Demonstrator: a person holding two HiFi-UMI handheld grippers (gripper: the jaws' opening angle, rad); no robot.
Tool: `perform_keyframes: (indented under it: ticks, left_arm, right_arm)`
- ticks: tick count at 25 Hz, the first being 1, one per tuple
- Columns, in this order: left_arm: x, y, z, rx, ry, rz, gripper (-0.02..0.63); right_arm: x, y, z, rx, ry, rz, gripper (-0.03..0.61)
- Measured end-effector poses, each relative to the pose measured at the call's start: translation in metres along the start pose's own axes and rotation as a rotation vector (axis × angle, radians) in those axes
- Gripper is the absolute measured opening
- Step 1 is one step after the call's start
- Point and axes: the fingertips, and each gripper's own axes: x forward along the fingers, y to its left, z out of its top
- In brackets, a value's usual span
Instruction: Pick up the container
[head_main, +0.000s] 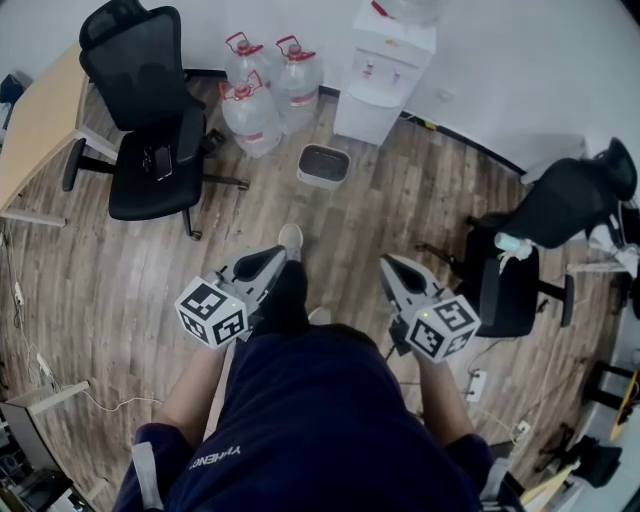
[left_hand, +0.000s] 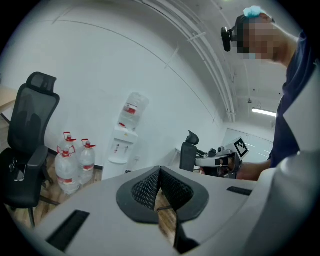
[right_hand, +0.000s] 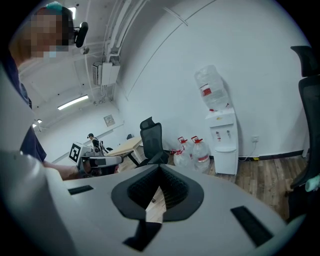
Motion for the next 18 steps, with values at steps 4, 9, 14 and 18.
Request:
perform_keyframes:
  ticks: [4,9,14,18]
  left_arm:
    - [0.031,0.030,-0.001,-0.018,0.021,-0.005,0.025]
    - [0.068,0.091,0.006,-0.064,0.072,-0.009,0.025]
    - [0.116,0.175,0.020,-0.090,0.135,0.004,0.025]
    - [0.150,0.243,0.028,-0.112,0.206,0.008,0.025]
  right_arm:
    - [0.028,-0.029,0.002,0.021,0.023,-0.019,0.017]
    - [0.087,-0.060,0.021,0.042,0.071,-0.033,0.017]
    - [0.162,-0.104,0.047,0.046,0.149,-0.051,0.017]
    - [0.225,-0.135,0.067,0.059,0.218,-0.074,0.017]
